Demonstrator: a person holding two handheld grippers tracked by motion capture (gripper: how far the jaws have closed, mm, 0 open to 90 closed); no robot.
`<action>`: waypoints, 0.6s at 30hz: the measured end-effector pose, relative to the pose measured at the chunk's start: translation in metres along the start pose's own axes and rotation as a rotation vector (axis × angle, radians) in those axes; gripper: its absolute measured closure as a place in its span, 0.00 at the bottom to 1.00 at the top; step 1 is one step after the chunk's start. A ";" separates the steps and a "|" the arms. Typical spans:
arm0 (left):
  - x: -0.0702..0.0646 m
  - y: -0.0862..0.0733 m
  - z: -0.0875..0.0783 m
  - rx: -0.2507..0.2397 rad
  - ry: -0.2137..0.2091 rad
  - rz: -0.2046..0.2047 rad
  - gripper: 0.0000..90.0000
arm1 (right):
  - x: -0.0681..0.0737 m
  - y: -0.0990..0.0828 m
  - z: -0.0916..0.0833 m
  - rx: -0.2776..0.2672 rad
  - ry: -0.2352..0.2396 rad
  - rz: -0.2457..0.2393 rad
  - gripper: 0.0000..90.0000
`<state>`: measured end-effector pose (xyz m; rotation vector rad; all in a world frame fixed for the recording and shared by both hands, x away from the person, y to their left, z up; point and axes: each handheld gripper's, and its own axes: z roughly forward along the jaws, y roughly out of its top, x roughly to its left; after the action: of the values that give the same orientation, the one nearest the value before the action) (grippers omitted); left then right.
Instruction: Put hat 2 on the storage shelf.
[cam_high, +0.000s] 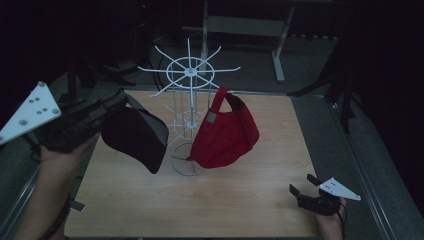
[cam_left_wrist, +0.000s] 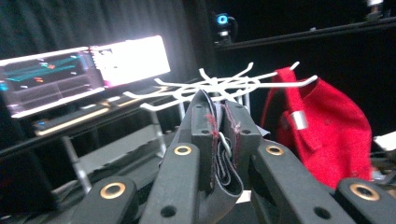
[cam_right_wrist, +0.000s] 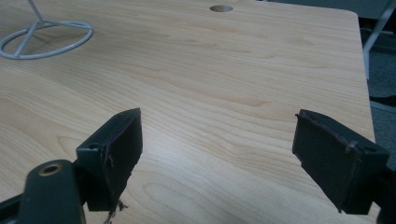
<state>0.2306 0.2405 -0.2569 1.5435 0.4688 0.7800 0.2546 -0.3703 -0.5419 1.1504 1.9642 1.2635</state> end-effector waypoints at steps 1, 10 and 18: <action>-0.001 0.002 0.002 -0.002 -0.015 0.002 0.94 | 0.000 0.000 0.000 0.001 -0.003 -0.001 0.18; -0.009 0.012 0.028 -0.003 -0.050 0.019 0.93 | 0.000 0.000 0.000 0.001 -0.001 -0.001 0.18; -0.008 0.014 0.045 -0.005 -0.103 -0.028 0.93 | -0.002 -0.001 -0.001 0.001 -0.004 0.005 0.18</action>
<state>0.2550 0.2013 -0.2444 1.5612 0.4116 0.6758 0.2543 -0.3725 -0.5427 1.1585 1.9610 1.2622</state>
